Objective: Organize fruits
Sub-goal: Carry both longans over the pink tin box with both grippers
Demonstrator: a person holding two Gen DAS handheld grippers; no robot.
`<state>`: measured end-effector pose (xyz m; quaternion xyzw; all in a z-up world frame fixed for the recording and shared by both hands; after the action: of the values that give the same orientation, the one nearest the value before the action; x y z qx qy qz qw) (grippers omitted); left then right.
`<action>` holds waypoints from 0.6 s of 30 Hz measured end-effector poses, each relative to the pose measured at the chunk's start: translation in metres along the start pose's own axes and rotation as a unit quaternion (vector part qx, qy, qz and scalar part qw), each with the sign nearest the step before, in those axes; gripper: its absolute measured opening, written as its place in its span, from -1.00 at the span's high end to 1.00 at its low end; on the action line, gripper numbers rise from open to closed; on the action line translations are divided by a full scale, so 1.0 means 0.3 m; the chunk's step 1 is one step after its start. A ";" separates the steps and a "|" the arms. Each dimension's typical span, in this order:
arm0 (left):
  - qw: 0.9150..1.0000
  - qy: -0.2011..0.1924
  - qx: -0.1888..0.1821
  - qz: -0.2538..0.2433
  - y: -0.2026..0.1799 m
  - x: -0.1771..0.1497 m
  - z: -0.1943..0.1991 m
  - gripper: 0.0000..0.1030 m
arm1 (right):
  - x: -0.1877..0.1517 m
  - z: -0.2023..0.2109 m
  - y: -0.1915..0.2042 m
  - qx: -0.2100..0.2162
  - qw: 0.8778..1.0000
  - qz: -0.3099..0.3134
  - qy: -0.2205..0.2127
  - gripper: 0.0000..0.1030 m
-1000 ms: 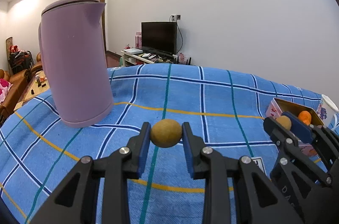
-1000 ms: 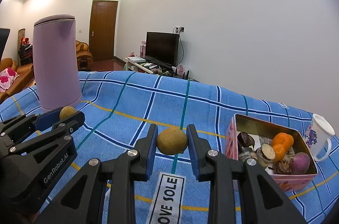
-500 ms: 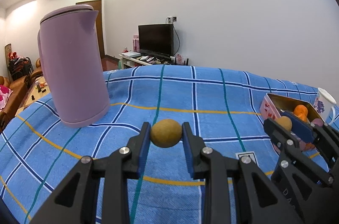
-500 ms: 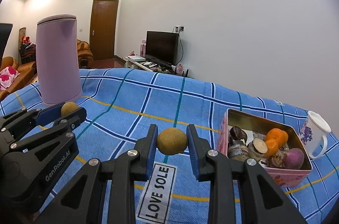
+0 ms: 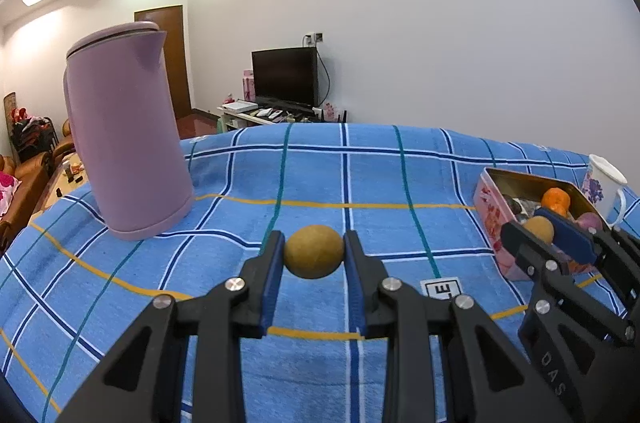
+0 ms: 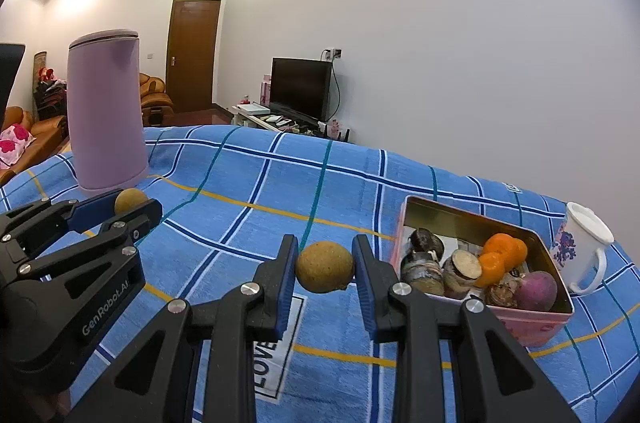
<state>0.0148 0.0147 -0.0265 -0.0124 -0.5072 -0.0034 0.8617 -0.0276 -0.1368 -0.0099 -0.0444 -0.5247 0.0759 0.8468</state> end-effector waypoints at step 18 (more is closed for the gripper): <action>0.999 0.006 -0.025 -0.028 -0.140 -0.011 0.016 0.39 | -0.034 0.026 -0.141 -0.029 1.000 -0.006 0.003 0.42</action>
<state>0.0082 -0.0273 -0.0264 -0.0196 -0.5019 -0.0398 0.8638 -0.0356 -0.1803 -0.0090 -0.0656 -0.5247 0.0555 0.8469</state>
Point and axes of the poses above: each gripper's, at about its wrist camera, not at the fingertips, and z roughly against the way its jaws point, y to its left, x to its top, the point moved 5 cm from there along -z, roughly the way its jaws point, and after that the axes turned 1 degree about z, right-handed, at the moved point
